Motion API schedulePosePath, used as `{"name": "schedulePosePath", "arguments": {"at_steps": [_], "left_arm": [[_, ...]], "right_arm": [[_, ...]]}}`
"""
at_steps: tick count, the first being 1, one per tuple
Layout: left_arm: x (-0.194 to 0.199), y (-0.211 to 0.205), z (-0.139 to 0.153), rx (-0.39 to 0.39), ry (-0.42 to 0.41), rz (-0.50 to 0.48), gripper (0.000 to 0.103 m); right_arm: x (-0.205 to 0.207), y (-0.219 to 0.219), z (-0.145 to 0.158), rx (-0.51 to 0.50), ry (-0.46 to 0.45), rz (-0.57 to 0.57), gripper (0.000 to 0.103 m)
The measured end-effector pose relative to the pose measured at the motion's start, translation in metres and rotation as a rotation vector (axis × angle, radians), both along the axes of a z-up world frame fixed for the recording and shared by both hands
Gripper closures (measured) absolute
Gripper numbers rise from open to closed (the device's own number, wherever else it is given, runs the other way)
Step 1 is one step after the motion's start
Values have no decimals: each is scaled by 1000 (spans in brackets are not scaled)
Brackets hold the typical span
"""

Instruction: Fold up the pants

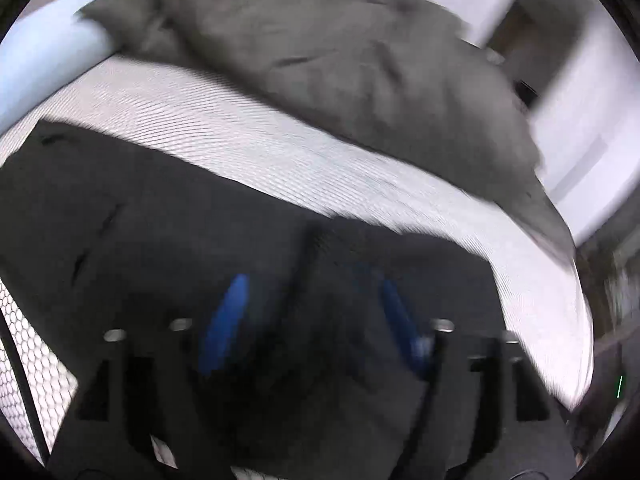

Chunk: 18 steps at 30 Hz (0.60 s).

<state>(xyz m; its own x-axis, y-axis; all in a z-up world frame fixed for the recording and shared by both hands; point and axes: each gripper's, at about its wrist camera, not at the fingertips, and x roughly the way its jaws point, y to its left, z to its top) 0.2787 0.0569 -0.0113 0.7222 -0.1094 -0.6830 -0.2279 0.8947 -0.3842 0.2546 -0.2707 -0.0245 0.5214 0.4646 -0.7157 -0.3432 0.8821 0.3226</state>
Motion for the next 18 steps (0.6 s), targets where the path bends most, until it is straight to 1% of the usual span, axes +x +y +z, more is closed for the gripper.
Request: {"name": "schedulePosePath", "arguments": {"at_steps": [2,3,5,6,7,8,9,10,11,13,14,15,17,18], "left_arm": [[-11,-23,-1,90,17,-108,31],[-14,-35,-6,143,35,-137,31],[-20,-48,-23,216,98,-157,31],[-30,-48,-31,246,128,-174,31],[-30,-50,-36,272,142,-180,30],[-32,-49,-40,335,156,-175,24],[-34,-45,-43,379,166,-157,18],[-34,-41,-46,402,175,-144,12],[-37,-37,-47,406,182,-140,12],[-42,-22,-45,356,174,-125,12],[-49,-16,-41,326,157,-118,12],[-54,-14,-37,310,138,-116,12],[-68,-15,-24,288,84,-119,12],[-77,-19,-15,257,40,-140,12]], "right_arm": [[-1,-5,0,7,5,-13,15],[-1,-7,0,9,7,-16,15],[-4,-8,1,10,7,-19,15],[-7,-8,2,13,4,-19,15],[-11,-10,2,20,3,-20,15],[-15,-11,1,27,4,-21,15],[-21,-13,0,37,6,-22,15],[-26,-14,-2,48,9,-20,15],[-33,-15,-5,66,15,-16,15],[-47,-16,-15,104,36,-12,15],[-52,-16,-19,122,45,-12,15],[-59,-16,-22,140,49,-12,15],[-72,-11,-23,163,27,-14,15],[-78,-8,-22,183,18,-7,15]]}}
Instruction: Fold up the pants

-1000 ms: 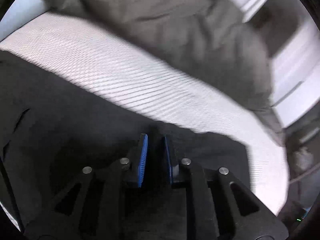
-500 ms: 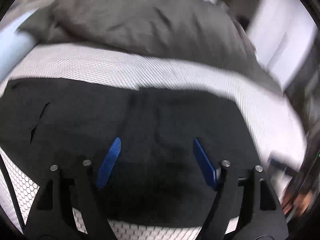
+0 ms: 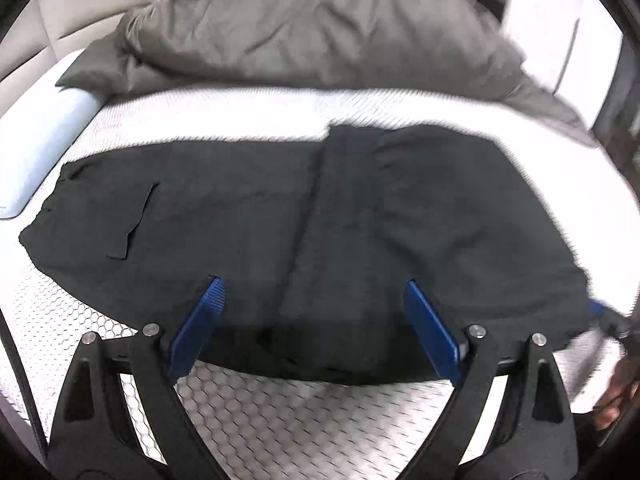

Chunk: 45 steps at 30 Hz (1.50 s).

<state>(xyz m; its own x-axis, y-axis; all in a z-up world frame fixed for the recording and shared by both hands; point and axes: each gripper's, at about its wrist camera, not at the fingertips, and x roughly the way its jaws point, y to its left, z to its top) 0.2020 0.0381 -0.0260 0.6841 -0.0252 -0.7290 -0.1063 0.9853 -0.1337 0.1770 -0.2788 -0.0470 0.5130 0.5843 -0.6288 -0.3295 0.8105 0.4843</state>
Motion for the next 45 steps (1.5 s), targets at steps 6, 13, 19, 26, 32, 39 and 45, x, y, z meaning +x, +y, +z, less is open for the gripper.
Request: {"name": "schedulePosePath", "arguments": {"at_steps": [6,13,19,26,32,39,45], "left_arm": [[-2,-44,33,-170,-66,-117,12],[62,-153,26,-147,40,-310,12],[98,-185,-16,-85,236,-299,15],[102,-184,-16,-97,225,-299,15],[105,-190,-26,-38,207,-275,15],[86,-171,-11,-126,204,-236,15],[45,-154,2,-99,141,-248,15]], "right_arm": [[-10,21,4,60,1,26,20],[-9,13,-3,112,50,-15,31],[-14,2,-2,123,78,-32,36],[2,-1,-16,146,130,-73,79],[-31,-11,-20,191,142,-95,102],[-48,-15,-6,154,157,-79,92],[-41,-25,11,148,89,-122,68]]}}
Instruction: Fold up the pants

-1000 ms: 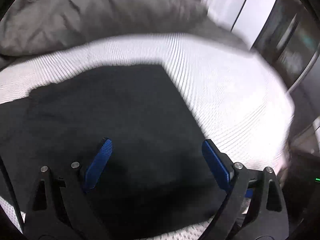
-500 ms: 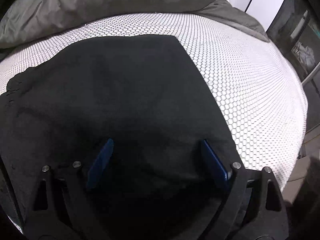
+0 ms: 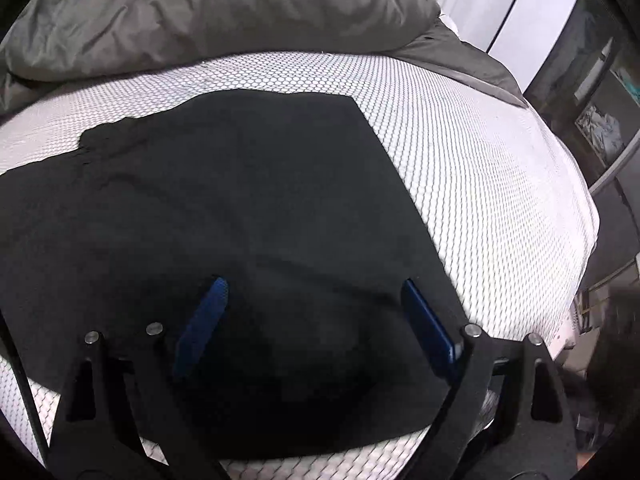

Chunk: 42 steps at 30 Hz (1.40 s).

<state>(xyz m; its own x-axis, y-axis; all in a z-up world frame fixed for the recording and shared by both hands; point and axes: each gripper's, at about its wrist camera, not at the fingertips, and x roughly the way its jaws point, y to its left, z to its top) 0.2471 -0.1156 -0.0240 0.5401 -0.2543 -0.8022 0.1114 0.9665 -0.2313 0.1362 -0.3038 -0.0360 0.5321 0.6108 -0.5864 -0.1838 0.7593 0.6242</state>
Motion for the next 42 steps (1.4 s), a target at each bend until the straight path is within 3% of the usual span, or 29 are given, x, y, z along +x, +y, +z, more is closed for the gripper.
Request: {"name": "schedulePosePath", "arguments": {"at_steps": [2,5,9,12,14,17,21,24,26,27,29,32,38,42], "left_arm": [[-12,4,-7,26,5,-6,15],[-42,16,-19,107,-11,9,15],[-64,33,-24,136,-46,-22,15],[-78,46,-20,113,-64,-20,15],[-88,59,-9,75,-106,-9,15],[-94,76,-1,60,-162,35,14],[-75,83,-24,136,-64,64,14],[-75,73,-33,217,-81,33,14],[-78,70,-34,231,-85,29,14],[-77,70,-35,226,-83,31,13],[-76,71,-36,219,-79,30,13],[-72,70,-37,218,-76,34,13],[-63,51,-33,162,-73,-24,13],[-59,30,-34,203,-65,-57,13]], "right_arm": [[7,3,-7,-1,20,4,70],[3,8,-14,-10,21,27,92],[-11,18,-17,-39,22,74,93],[-9,15,-2,-93,-10,55,80],[-4,3,10,-116,-56,6,55],[20,-5,17,-108,-60,-20,52],[67,-2,10,-124,-24,-9,52],[109,13,-6,-110,45,77,51],[126,24,-18,-87,69,139,51],[132,31,-22,-76,69,166,52],[139,47,-23,-89,32,218,77],[137,53,-18,-114,-29,224,92],[130,41,18,-208,-172,221,95],[138,24,16,-243,-138,196,93]]}}
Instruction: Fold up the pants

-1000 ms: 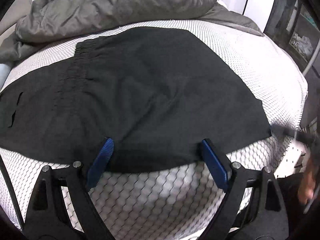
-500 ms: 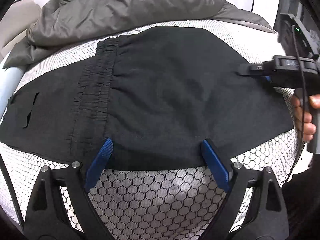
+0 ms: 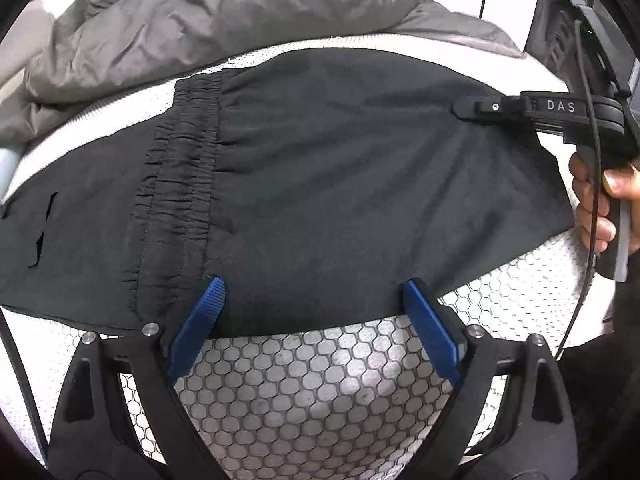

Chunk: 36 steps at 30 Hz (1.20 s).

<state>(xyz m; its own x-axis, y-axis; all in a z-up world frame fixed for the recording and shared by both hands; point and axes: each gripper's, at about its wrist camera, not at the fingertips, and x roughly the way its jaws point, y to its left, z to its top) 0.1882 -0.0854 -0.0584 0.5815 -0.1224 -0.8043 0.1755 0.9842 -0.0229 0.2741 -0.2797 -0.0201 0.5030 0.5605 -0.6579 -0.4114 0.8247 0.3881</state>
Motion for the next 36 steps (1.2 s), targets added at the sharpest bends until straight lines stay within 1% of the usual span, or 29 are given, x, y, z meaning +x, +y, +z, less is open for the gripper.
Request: {"name": "schedulePosePath", "arguments": {"at_steps": [1,2,3,4,6,7,8,10,11,13,15,16,17,18,19,20,21,23,24,25,27,28,30,31,32,33,34,36], "left_arm": [[1,-1,0,2,2,-1,13],[2,-1,0,-4,3,-2,13],[2,1,2,-23,4,4,13],[2,5,5,-44,3,12,13],[0,16,14,-89,-21,30,13],[-2,21,19,-104,-42,40,13],[-3,27,23,-112,-64,50,13],[-4,37,30,-102,-106,87,13],[-3,43,32,-100,-111,110,13],[1,54,31,-92,-104,160,13],[8,68,27,-73,-82,222,13],[10,72,25,-67,-70,241,13],[13,80,21,-66,-51,270,13],[16,88,15,-72,-24,297,13],[17,97,11,-79,-2,316,13],[14,104,6,-96,14,333,13],[13,114,4,-128,25,344,13],[8,125,6,-147,23,372,13],[6,130,8,-153,16,383,13],[4,133,10,-164,13,386,13],[0,141,14,-232,-1,392,13],[1,145,15,-252,-8,395,13],[3,145,16,-266,-15,410,13],[6,143,15,-262,-14,413,13],[11,139,15,-248,-9,409,13],[16,134,14,-226,-5,403,13],[21,129,13,-193,-3,401,13],[29,117,10,-95,4,392,13]], "right_arm": [[3,-5,-6,-1,31,-8,86],[7,-6,-15,-18,68,-29,74],[11,-7,-22,-35,107,-47,70],[12,-7,-25,-34,123,-55,68],[6,-19,-20,-5,118,-74,64],[1,-28,-13,-9,90,-103,53],[-9,-38,-4,-2,44,-146,45],[-33,-58,8,44,-29,-212,44],[-42,-63,9,68,-35,-213,44],[-56,-64,9,99,-29,-188,44],[-70,-58,-3,123,6,-138,44],[-73,-57,-8,128,25,-128,46],[-78,-51,-18,117,57,-125,58],[-82,-45,-24,95,78,-114,64],[-86,-41,-29,73,92,-97,66],[-93,-42,-29,69,85,-92,66],[-98,-44,-27,78,79,-85,66],[-108,-52,-21,77,57,-100,66],[-109,-56,-20,77,56,-114,64],[-110,-61,-19,77,57,-139,61],[-110,-62,-10,78,22,-188,55],[-111,-61,-7,65,3,-196,53],[-107,-40,9,-9,-62,-191,51],[-105,-31,13,-35,-84,-180,41],[-101,-12,19,-83,-117,-153,27],[-96,7,22,-121,-139,-120,23],[-91,20,24,-148,-157,-89,22],[-77,59,24,-189,-180,-6,22]]}}
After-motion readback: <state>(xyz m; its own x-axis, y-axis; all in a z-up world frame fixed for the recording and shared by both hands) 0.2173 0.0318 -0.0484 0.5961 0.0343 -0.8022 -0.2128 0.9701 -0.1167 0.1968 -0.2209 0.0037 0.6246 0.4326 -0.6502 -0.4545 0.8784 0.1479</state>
